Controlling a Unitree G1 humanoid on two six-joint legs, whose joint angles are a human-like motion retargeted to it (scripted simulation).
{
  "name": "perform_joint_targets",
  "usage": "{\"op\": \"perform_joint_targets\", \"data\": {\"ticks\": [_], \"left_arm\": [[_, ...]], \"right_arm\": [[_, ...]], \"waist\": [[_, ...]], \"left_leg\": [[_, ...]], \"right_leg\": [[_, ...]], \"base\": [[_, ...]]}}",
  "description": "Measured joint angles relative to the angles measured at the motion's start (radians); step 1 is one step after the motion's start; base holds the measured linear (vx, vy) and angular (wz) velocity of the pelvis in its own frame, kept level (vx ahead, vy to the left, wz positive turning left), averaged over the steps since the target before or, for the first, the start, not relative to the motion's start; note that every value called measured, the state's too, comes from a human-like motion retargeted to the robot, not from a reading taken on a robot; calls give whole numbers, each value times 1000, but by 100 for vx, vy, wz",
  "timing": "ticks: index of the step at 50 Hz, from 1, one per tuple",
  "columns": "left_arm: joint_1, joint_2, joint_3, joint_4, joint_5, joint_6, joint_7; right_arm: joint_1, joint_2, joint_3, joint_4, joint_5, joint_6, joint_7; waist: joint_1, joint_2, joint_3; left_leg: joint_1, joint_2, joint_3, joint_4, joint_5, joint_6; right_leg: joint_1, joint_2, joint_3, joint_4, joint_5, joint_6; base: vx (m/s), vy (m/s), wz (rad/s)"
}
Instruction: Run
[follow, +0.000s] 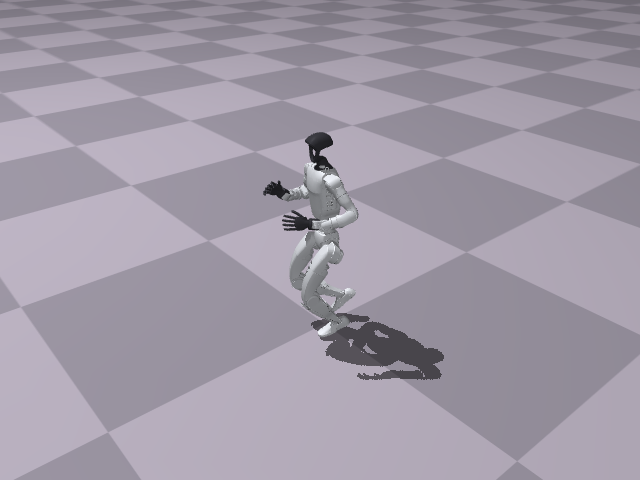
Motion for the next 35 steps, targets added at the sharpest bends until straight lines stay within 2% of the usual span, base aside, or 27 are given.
{"op": "perform_joint_targets", "data": {"ticks": [4,5,7,10,15,18,20,22,28,30,32,33,35], "left_arm": [[-121,24,-8,-20,93,0,52],[-174,24,-9,-13,125,7,73],[-279,1,-13,13,151,19,116],[-363,-51,-9,20,112,15,154],[-356,-96,-12,-18,25,-47,158],[-343,-97,-25,-31,-29,-72,134],[-335,-100,-26,-42,-65,-75,115],[-319,-109,-22,-47,-92,-71,104],[-256,-140,30,-29,-138,-25,98],[-223,-152,56,-20,-139,-10,90],[-168,-154,76,-25,-157,-7,66],[-138,-150,83,-32,-169,-10,54],[-82,-137,92,-49,-182,-18,32]], "right_arm": [[-48,9,-2,26,-109,20,-14],[-62,15,1,48,-140,28,-16],[-70,14,12,86,-169,28,-12],[-26,-17,20,80,-150,8,-2],[90,-65,15,39,-103,-21,-10],[139,-79,-3,28,-78,-27,-22],[152,-85,-17,12,-63,-29,-33],[145,-91,-29,-4,-61,-31,-44],[-13,-118,-66,-22,-104,8,-82],[-99,-114,-72,-6,-116,24,-91],[-143,-93,-76,-2,-100,28,-102],[-151,-81,-79,-5,-84,26,-105],[-147,-57,-80,-15,-45,14,-106]], "waist": [[-43,-40,48],[-58,-47,67],[-88,-37,88],[-147,11,75],[-234,68,25],[-217,107,28],[-190,132,39],[-161,135,52],[-41,134,132],[-2,132,153],[33,118,144],[47,103,133],[74,74,107]], "left_leg": [[20,-63,9,111,-282,147],[28,-72,10,129,-340,176],[53,-67,0,113,-384,182],[120,-30,-25,8,-331,125],[213,93,10,-90,100,-88],[204,191,7,42,209,-131],[190,272,7,179,223,-119],[171,340,14,337,189,-76],[24,506,-23,726,-29,55],[-58,512,-30,750,-91,80],[-126,478,-11,680,-122,85],[-149,449,6,616,-123,78],[-173,384,41,447,-110,44]], "right_leg": [[-52,-128,53,254,-102,-78],[-77,-136,76,298,-128,-91],[-143,-101,97,327,-165,-117],[-224,-3,75,252,-176,-134],[-245,166,2,-89,-104,-64],[-211,284,-31,-264,-70,-26],[-177,351,-52,-324,-66,-26],[-150,384,-55,-309,-121,-53],[-73,467,-31,-240,-450,-188],[-60,490,-9,-245,-502,-199],[-38,489,16,-276,-498,-178],[-18,474,26,-296,-485,-160],[30,423,21,-337,-366,-96]], "base": [[7,11,-142],[12,7,-124],[14,4,-125],[20,-3,-102],[17,-12,-70],[4,-11,-108],[0,-10,-109],[0,-9,-92],[7,-9,-83],[16,-1,-81],[22,5,-74],[27,7,-65],[29,8,-63]]}}
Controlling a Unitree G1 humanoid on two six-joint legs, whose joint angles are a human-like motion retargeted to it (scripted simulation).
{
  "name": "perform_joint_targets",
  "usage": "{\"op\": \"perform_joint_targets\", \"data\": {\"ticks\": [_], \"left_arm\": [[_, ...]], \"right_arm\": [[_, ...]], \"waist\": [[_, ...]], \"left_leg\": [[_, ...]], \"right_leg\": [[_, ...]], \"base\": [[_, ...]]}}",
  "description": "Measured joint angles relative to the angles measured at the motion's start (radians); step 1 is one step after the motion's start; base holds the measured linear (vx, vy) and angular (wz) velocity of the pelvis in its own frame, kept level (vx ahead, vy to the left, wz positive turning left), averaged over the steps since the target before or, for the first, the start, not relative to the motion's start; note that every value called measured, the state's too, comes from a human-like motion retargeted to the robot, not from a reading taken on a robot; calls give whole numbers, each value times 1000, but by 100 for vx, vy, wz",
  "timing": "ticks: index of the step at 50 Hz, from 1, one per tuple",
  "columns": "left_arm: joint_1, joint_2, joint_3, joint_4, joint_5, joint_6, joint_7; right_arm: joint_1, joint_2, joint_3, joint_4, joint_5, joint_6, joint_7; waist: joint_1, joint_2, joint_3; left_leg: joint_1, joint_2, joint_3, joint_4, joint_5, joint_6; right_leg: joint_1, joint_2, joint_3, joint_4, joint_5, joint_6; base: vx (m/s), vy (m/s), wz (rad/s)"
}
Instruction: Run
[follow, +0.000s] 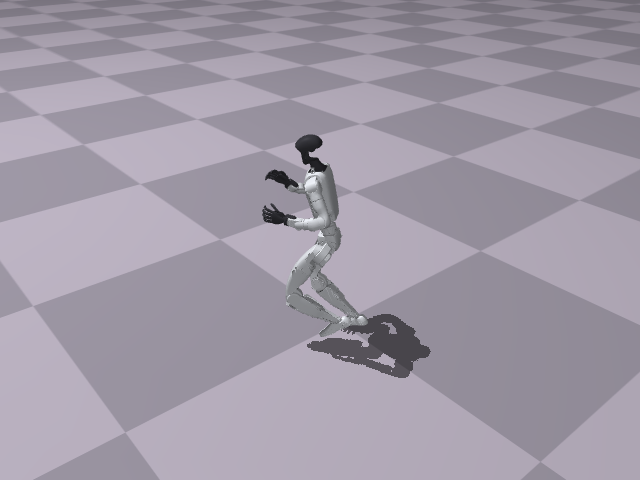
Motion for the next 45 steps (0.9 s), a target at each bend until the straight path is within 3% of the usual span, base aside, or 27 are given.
{"op": "perform_joint_targets", "data": {"ticks": [5,8,10,14,16,18,20,24,27,30,35,37,40,45], "left_arm": [[78,13,4,-34,-9,-13,-27],[62,13,-6,-56,3,-7,4],[34,20,-16,-73,28,-9,27],[-135,71,-18,-88,190,-5,117],[-264,89,-31,-66,274,7,171],[-342,87,-45,-54,293,6,191],[-367,77,-53,-55,273,-4,186],[-344,46,-91,-57,214,-48,147],[-321,37,-124,-49,164,-61,103],[-294,28,-139,-49,126,-53,79],[-241,14,-126,-44,96,-14,90],[-235,11,-109,-52,90,1,94],[-197,16,-80,-78,56,-2,84],[-88,36,-60,-106,16,-32,56]], "right_arm": [[50,25,22,-36,43,-39,40],[69,22,38,-59,35,-49,62],[88,23,49,-67,20,-50,72],[124,23,53,-41,-43,-34,86],[141,20,52,-6,-75,-28,92],[186,4,51,9,-78,-32,107],[242,-17,47,5,-68,-40,122],[334,-44,40,5,-55,-44,134],[361,-53,31,6,-44,-43,129],[335,-57,23,-21,-46,-45,103],[166,-70,8,-75,-102,-19,26],[46,-70,7,-74,-120,6,-9],[-74,-38,14,-72,-100,16,-48],[-72,23,31,-97,-29,-10,-37]], "waist": [[-14,-98,-57],[-56,-149,-56],[-84,-166,-51],[-155,-175,-11],[-186,-157,6],[-222,-126,-3],[-262,-83,-20],[-313,-17,-50],[-289,46,-50],[-240,81,-37],[-146,88,16],[-108,81,43],[-64,48,41],[-10,-22,-5]], "left_leg": [[25,-222,68,-474,179,-122],[66,-330,80,-550,215,-111],[80,-363,79,-480,124,-56],[126,-400,55,-327,-188,100],[151,-400,31,-318,-278,133],[194,-396,-2,-362,-288,117],[275,-350,-6,-424,-197,46],[360,-255,-23,-467,128,-125],[355,-137,-38,-328,276,-180],[335,-14,-29,-99,294,-146],[253,149,-35,275,129,-19],[181,168,-45,328,67,13],[75,126,-18,262,25,34],[27,-41,64,-139,41,-50]], "right_leg": [[24,-186,2,40,313,152],[15,-307,8,216,378,157],[6,-376,8,375,367,124],[-89,-458,57,663,275,47],[-190,-433,85,720,241,19],[-281,-390,80,697,215,-3],[-329,-326,45,585,209,-3],[-323,-187,-19,221,251,52],[-278,-55,-53,-4,297,88],[-226,14,-77,-36,261,55],[-167,55,-73,102,-44,-100],[-150,63,-59,118,-116,-121],[-111,42,-32,85,-120,-94],[-11,-66,-20,13,161,71]], "base": [[21,9,-32],[11,9,-32],[8,9,-55],[8,11,-69],[7,9,-72],[9,2,-54],[14,-3,-34],[11,-9,-26],[2,-8,-61],[0,-7,-52],[4,-8,-45],[9,-6,-33],[13,3,-17],[17,10,-12]]}}
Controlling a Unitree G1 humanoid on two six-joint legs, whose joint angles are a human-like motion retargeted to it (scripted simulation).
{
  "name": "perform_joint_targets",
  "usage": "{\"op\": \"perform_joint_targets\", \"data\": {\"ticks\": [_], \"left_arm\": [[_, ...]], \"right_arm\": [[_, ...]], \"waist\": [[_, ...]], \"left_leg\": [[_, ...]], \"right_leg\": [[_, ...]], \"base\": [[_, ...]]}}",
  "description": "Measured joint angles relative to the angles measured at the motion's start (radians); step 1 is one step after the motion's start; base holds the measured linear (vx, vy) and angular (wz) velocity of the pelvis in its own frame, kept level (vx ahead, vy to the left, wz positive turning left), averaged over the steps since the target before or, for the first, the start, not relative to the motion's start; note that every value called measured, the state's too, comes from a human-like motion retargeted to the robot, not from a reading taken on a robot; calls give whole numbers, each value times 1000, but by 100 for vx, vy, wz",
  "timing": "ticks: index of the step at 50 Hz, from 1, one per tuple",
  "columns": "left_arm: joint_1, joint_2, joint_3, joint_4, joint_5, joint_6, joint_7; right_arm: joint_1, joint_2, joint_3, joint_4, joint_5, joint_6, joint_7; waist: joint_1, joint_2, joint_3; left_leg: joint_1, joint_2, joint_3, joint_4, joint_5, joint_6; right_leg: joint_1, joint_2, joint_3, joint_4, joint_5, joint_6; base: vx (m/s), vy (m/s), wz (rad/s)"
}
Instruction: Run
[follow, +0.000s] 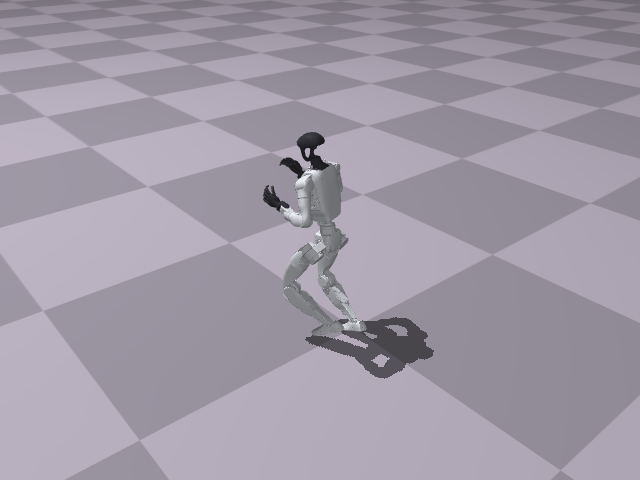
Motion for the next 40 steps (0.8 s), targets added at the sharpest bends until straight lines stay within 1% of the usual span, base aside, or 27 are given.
{"op": "perform_joint_targets", "data": {"ticks": [2,3,5,7,10,12,14,15,17,20,23,25,26,28,30,33,35,37,40], "left_arm": [[30,-3,5,-5,-13,-2,-15],[40,-8,7,-7,-19,2,-19],[49,-17,9,-14,-27,10,-16],[41,-23,9,-18,-20,16,-8],[-10,-24,16,-29,33,21,9],[-98,-13,34,-21,115,30,38],[-189,-7,44,-1,179,43,71],[-227,-7,47,10,196,48,85],[-254,-15,53,24,189,47,97],[-243,-29,50,39,154,29,96],[-202,-36,22,60,110,-2,62],[-178,-33,-6,78,81,-14,27],[-167,-32,-17,84,63,-13,8],[-144,-33,-35,92,26,-8,-27],[-117,-36,-47,99,-2,1,-48],[-78,-42,-54,108,-30,22,-62],[-70,-43,-47,110,-44,42,-62],[-60,-49,-35,113,-51,58,-54],[-38,-54,-9,103,-84,67,-49]], "right_arm": [[13,8,4,-10,5,-11,21],[18,10,5,-13,3,-14,31],[22,11,10,-22,0,-14,51],[34,16,17,-20,-9,-10,71],[60,23,22,-1,-36,6,106],[72,29,21,34,-62,19,133],[101,29,24,75,-74,24,158],[122,24,28,91,-72,23,171],[182,5,36,96,-51,14,188],[265,-23,42,88,-21,-1,192],[319,-38,48,88,-2,-14,190],[339,-47,45,90,8,-20,191],[338,-51,45,87,11,-21,188],[322,-62,42,78,15,-22,180],[291,-74,40,64,8,-23,167],[213,-94,35,48,-20,-12,136],[124,-109,31,51,-36,7,101],[36,-112,32,60,-48,25,66],[-66,-97,35,74,-43,42,23]], "waist": [[-4,-42,-9],[-12,-65,-10],[-30,-108,-5],[-47,-131,4],[-85,-157,29],[-114,-159,56],[-142,-145,69],[-156,-131,69],[-192,-100,56],[-249,-66,33],[-270,-33,15],[-253,0,10],[-236,18,12],[-200,47,20],[-165,59,29],[-116,64,51],[-88,64,78],[-63,63,101],[-23,60,109]], "left_leg": [[7,-101,21,-183,35,-35],[14,-154,27,-262,56,-44],[34,-253,26,-363,78,-43],[37,-306,8,-331,25,-6],[48,-366,-17,-216,-133,92],[57,-383,-38,-158,-239,144],[74,-379,-64,-145,-302,162],[86,-373,-79,-156,-318,160],[140,-358,-110,-208,-295,122],[235,-309,-117,-302,-129,16],[270,-248,-132,-308,73,-96],[269,-185,-140,-242,172,-147],[264,-146,-138,-185,196,-155],[253,-70,-132,-57,222,-158],[239,-7,-117,89,216,-138],[204,72,-109,300,165,-94],[160,118,-119,411,134,-64],[105,156,-124,481,89,-26],[5,190,-114,485,23,24]], "right_leg": [[18,-71,14,36,95,57],[26,-110,21,67,128,75],[38,-182,40,159,177,96],[41,-230,54,296,195,88],[13,-295,87,535,185,56],[-50,-305,122,662,152,28],[-138,-278,143,730,115,-1],[-187,-259,147,744,99,-17],[-257,-219,128,691,72,-36],[-301,-165,74,486,51,-35],[-289,-82,25,206,71,-1],[-265,-9,-3,38,91,21],[-248,22,-20,-15,99,22],[-213,73,-48,-78,96,8],[-189,92,-61,-57,46,-26],[-167,103,-65,32,-102,-106],[-154,111,-61,75,-203,-153],[-148,121,-50,106,-278,-175],[-141,130,-31,102,-312,-173]], "base": [[12,10,19],[10,9,25],[8,8,16],[7,7,-10],[10,7,-26],[14,8,-38],[16,6,-44],[19,3,-45],[21,0,-32],[21,-5,-6],[14,-7,-22],[6,-5,-51],[3,-5,-60],[2,-5,-54],[2,-4,-39],[6,-5,-29],[12,-7,-22],[16,-6,-22],[23,-1,-29]]}}
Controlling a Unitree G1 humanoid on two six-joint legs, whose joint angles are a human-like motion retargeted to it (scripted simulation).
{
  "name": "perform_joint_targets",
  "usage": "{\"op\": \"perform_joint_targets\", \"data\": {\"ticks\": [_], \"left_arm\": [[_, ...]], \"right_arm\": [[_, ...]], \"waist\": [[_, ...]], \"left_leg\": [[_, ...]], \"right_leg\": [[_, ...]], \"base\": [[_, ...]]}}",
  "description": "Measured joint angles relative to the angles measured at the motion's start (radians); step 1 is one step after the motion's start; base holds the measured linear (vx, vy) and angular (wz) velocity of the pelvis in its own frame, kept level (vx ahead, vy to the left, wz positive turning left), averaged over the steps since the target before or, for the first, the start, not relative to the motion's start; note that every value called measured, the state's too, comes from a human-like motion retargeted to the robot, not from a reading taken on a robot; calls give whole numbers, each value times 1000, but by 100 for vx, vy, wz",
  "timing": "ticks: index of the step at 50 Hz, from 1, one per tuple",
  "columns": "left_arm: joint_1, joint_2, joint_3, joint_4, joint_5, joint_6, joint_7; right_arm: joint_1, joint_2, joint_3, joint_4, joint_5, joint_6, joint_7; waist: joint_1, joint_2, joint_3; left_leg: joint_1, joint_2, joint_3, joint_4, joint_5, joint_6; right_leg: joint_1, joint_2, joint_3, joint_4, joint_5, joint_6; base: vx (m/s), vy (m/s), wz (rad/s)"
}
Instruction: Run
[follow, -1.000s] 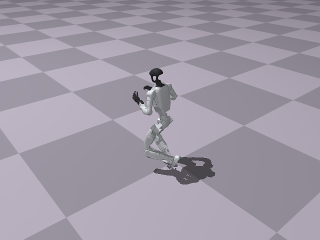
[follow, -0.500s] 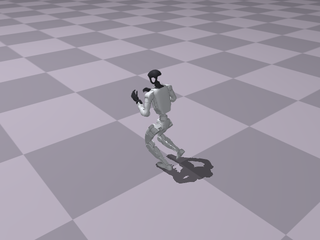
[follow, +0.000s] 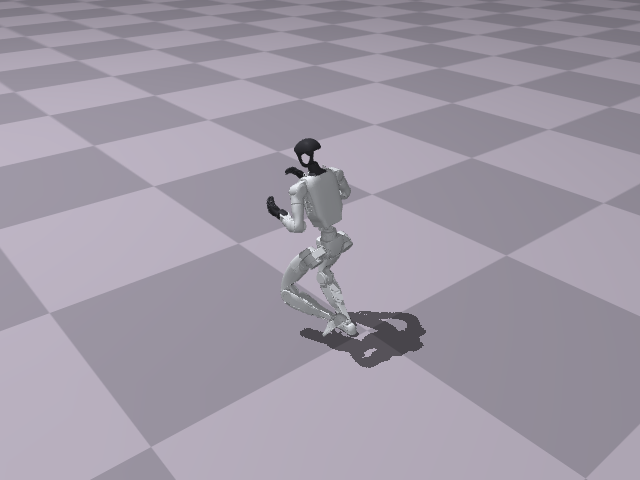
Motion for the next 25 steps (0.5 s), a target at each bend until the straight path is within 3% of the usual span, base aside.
{"op": "perform_joint_targets", "data": {"ticks": [3,7,10,13,15,20,22,25], "left_arm": [[43,7,18,-31,-59,-10,-6],[100,4,31,-66,-112,-31,-18],[128,-13,34,-83,-138,-37,-33],[124,-28,31,-97,-166,-29,-36],[115,-29,24,-107,-163,-26,-34],[-3,-4,59,-111,-44,-27,22],[-83,-5,70,-88,9,-28,69],[-157,-20,74,-58,19,-34,111]], "right_arm": [[-10,30,-3,-10,40,-1,-19],[44,69,9,-27,87,-21,-10],[87,82,29,-31,85,-30,27],[108,78,53,-30,70,-25,73],[126,80,70,-25,61,-21,100],[126,98,95,30,36,0,171],[117,101,104,75,35,2,180],[129,85,127,120,58,-3,182]], "waist": [[32,-29,-19],[53,-84,-52],[25,-146,-76],[-26,-220,-81],[-52,-248,-76],[-92,-259,-34],[-95,-232,-15],[-118,-191,-13]], "left_leg": [[-62,-53,45,-148,-29,0],[-72,-187,117,-503,-15,-62],[-50,-340,166,-826,91,-128],[5,-507,186,-1057,182,-132],[-5,-551,187,-1013,137,-93],[-20,-549,164,-777,-169,70],[-16,-511,156,-720,-235,90],[17,-479,140,-729,-262,75]], "right_leg": [[50,-41,21,-38,21,40],[126,-143,19,-78,235,161],[139,-258,24,-47,384,246],[135,-383,46,85,455,291],[138,-425,57,220,459,297],[85,-420,114,540,421,275],[27,-390,127,585,399,245],[-60,-374,131,544,334,192]], "base": [[33,5,-15],[35,9,-4],[31,10,30],[27,8,35],[23,3,1],[25,3,-48],[25,3,-68],[27,0,-39]]}}
